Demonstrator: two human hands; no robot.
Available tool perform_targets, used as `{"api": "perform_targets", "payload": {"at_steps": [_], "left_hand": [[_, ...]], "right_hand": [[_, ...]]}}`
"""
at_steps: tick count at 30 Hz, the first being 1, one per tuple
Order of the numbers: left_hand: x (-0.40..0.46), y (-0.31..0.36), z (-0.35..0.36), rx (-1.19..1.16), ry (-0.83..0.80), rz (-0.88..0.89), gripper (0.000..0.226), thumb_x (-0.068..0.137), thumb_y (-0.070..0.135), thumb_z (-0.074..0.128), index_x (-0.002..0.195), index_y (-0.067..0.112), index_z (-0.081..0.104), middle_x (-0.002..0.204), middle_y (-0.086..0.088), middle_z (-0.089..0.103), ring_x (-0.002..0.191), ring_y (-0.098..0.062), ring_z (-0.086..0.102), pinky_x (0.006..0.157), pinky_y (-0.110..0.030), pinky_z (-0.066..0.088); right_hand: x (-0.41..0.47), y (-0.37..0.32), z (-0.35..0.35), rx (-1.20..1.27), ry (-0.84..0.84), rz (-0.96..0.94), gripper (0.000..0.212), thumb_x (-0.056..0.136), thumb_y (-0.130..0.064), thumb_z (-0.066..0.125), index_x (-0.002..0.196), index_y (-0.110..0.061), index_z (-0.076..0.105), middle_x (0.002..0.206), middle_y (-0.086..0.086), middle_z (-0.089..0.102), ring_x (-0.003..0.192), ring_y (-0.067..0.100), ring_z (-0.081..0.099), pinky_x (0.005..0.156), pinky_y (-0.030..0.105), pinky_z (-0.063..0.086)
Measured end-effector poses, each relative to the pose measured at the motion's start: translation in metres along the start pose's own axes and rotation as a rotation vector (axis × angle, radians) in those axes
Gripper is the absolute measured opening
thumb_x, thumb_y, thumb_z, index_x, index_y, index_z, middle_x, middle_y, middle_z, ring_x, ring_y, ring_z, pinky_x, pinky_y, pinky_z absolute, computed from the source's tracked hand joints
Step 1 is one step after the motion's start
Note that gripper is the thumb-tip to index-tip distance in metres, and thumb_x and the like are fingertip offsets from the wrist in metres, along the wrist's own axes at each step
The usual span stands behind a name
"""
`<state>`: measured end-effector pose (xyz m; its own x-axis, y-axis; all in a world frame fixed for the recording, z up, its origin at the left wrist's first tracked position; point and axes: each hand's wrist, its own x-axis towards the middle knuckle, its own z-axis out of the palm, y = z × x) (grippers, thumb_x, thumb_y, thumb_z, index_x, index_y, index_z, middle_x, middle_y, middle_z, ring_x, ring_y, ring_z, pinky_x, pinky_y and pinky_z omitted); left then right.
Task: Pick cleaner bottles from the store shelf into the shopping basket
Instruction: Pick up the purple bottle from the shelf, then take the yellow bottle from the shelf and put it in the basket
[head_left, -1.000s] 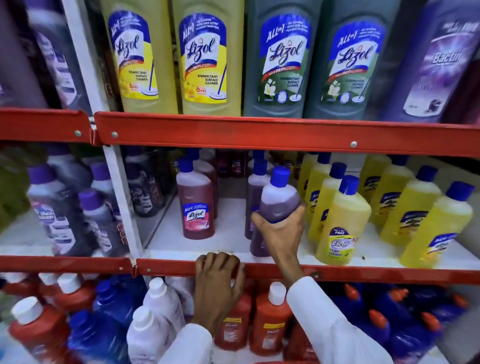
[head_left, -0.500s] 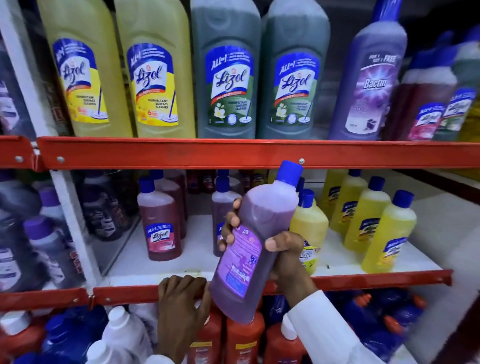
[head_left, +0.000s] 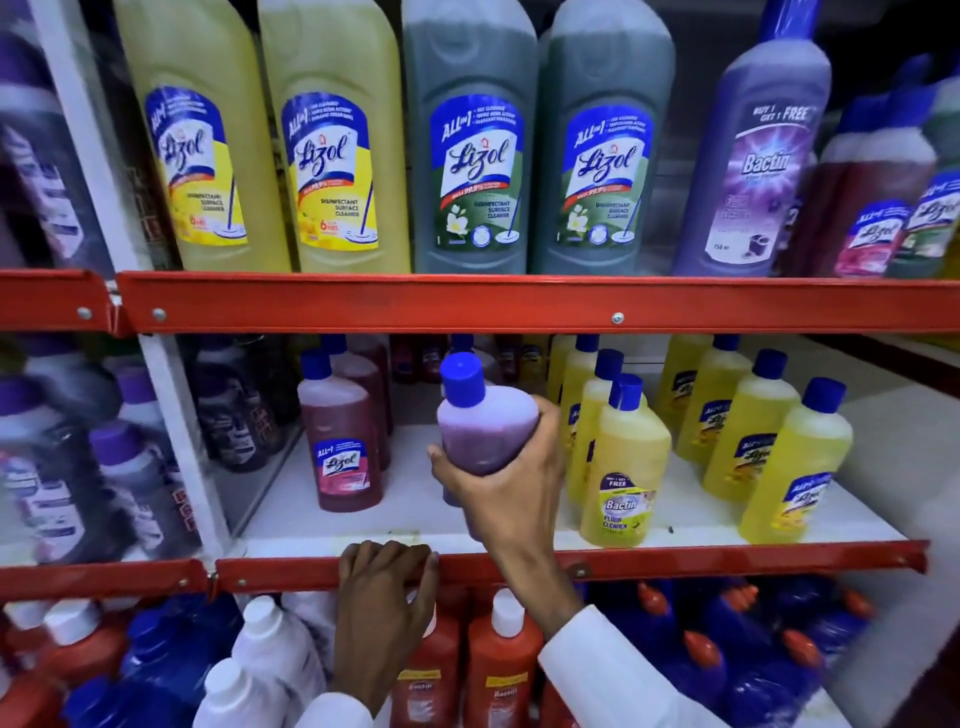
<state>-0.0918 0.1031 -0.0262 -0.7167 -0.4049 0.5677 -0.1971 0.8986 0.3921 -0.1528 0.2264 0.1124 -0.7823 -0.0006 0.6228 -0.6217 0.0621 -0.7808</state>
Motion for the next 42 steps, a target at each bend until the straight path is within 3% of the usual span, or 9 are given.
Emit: {"api": "perform_targets", "payload": {"at_steps": [5, 9, 11, 15, 19, 29, 33, 39, 42], "left_hand": [[-0.001, -0.002, 0.000, -0.036, 0.010, 0.000, 0.023, 0.092, 0.037, 0.050, 0.079, 0.027, 0.065, 0.074, 0.008, 0.066, 0.076, -0.021, 0.053, 0.083, -0.041, 0.042], [0.000, -0.002, 0.003, -0.045, -0.004, 0.006, 0.019, 0.094, 0.036, 0.053, 0.080, 0.029, 0.062, 0.073, 0.008, 0.063, 0.077, -0.020, 0.049, 0.084, -0.039, 0.040], [0.000, -0.003, 0.003, -0.052, -0.002, 0.006, 0.017, 0.094, 0.037, 0.054, 0.081, 0.030, 0.062, 0.073, 0.008, 0.062, 0.077, -0.021, 0.048, 0.085, -0.039, 0.040], [0.001, -0.003, 0.004, -0.055, -0.002, 0.012, 0.016, 0.093, 0.036, 0.055, 0.082, 0.029, 0.063, 0.076, 0.008, 0.065, 0.079, -0.020, 0.049, 0.085, -0.039, 0.040], [0.001, -0.003, 0.005, -0.064, 0.006, 0.004, 0.015, 0.093, 0.037, 0.055, 0.087, 0.029, 0.066, 0.082, 0.010, 0.068, 0.082, -0.019, 0.051, 0.088, -0.040, 0.041], [0.000, -0.003, 0.010, -0.066, 0.021, -0.003, 0.016, 0.092, 0.037, 0.054, 0.086, 0.029, 0.067, 0.084, 0.008, 0.070, 0.084, -0.021, 0.052, 0.090, -0.043, 0.041], [-0.001, -0.003, 0.011, -0.057, 0.017, -0.013, 0.016, 0.092, 0.038, 0.054, 0.086, 0.029, 0.066, 0.084, 0.008, 0.069, 0.084, -0.021, 0.053, 0.090, -0.044, 0.042], [-0.006, 0.012, 0.012, -0.028, 0.044, -0.003, 0.017, 0.087, 0.036, 0.060, 0.101, 0.028, 0.064, 0.101, 0.004, 0.070, 0.100, -0.023, 0.055, 0.098, -0.048, 0.042], [-0.011, 0.035, 0.017, -0.082, 0.071, 0.040, 0.020, 0.086, 0.031, 0.061, 0.105, 0.025, 0.063, 0.106, 0.002, 0.068, 0.103, -0.024, 0.056, 0.094, -0.046, 0.045]], "right_hand": [[0.001, 0.014, 0.016, 0.029, 0.090, 0.139, 0.091, 0.052, -0.034, 0.097, 0.122, -0.010, 0.044, 0.108, -0.002, 0.053, 0.093, 0.006, 0.049, 0.070, -0.002, 0.036], [0.007, 0.032, 0.028, -0.025, 0.043, 0.197, 0.087, 0.054, -0.044, 0.094, 0.111, -0.018, 0.035, 0.113, 0.008, 0.057, 0.102, 0.025, 0.059, 0.081, 0.027, 0.048], [0.007, 0.041, 0.035, -0.059, 0.029, 0.208, 0.087, 0.055, -0.046, 0.094, 0.112, -0.012, 0.036, 0.115, 0.012, 0.057, 0.105, 0.028, 0.059, 0.084, 0.033, 0.050], [0.004, 0.054, 0.044, -0.090, 0.004, 0.205, 0.094, 0.056, -0.045, 0.093, 0.120, -0.003, 0.038, 0.119, 0.013, 0.055, 0.108, 0.026, 0.057, 0.081, 0.021, 0.043], [0.000, 0.064, 0.047, -0.106, 0.010, 0.190, 0.098, 0.055, -0.042, 0.094, 0.126, -0.004, 0.039, 0.123, 0.014, 0.055, 0.113, 0.027, 0.057, 0.090, 0.029, 0.049], [0.004, 0.066, 0.039, -0.095, -0.022, 0.223, 0.098, 0.054, -0.038, 0.096, 0.128, -0.005, 0.040, 0.125, 0.011, 0.057, 0.107, 0.019, 0.056, 0.086, 0.022, 0.047], [0.002, 0.066, 0.033, -0.096, -0.041, 0.231, 0.099, 0.054, -0.038, 0.096, 0.130, -0.007, 0.040, 0.127, 0.010, 0.056, 0.115, 0.025, 0.057, 0.089, 0.023, 0.048], [-0.011, 0.066, -0.001, -0.101, -0.118, 0.197, 0.103, 0.060, -0.044, 0.092, 0.140, -0.014, 0.035, 0.130, -0.002, 0.049, 0.117, 0.012, 0.052, 0.091, 0.012, 0.047], [-0.024, 0.072, -0.040, -0.125, -0.007, 0.082, 0.074, 0.070, -0.038, 0.088, 0.130, -0.019, 0.048, 0.122, -0.002, 0.057, 0.108, 0.013, 0.058, 0.090, 0.034, 0.054]]}}
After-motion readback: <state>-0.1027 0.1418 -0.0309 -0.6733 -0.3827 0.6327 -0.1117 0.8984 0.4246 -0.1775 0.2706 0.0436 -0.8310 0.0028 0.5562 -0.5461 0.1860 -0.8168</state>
